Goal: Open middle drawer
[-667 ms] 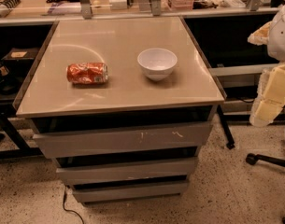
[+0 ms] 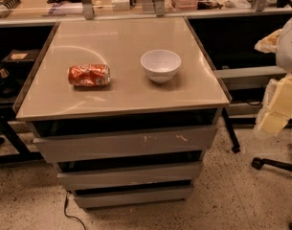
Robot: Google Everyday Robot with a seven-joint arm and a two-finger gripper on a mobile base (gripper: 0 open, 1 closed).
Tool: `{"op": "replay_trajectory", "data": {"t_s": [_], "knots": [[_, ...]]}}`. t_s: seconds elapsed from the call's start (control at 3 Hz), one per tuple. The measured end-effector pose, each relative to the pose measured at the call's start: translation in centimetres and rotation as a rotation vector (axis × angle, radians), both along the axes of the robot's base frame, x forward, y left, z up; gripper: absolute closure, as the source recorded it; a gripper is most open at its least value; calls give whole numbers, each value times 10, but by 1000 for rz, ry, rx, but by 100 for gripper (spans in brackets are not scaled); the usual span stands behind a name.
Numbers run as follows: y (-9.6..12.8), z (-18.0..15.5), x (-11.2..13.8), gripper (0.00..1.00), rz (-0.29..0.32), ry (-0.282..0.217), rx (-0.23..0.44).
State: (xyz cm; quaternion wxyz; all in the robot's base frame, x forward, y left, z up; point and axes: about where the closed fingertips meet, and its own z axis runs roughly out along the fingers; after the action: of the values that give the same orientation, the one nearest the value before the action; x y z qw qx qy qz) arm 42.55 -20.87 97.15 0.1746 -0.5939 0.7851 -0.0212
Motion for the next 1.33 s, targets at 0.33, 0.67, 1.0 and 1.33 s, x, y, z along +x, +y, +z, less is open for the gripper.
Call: {"op": "replay_trajectory", "data": {"t_s": [0.33,0.67,1.0,1.33], "knots": [[19,-24,-23,0,16,-13,52],[33,-88,-44,0,31,43,92],[47,-155,-57,0,43,121,132],[62,-211,-69,0,43,226,173]]}}
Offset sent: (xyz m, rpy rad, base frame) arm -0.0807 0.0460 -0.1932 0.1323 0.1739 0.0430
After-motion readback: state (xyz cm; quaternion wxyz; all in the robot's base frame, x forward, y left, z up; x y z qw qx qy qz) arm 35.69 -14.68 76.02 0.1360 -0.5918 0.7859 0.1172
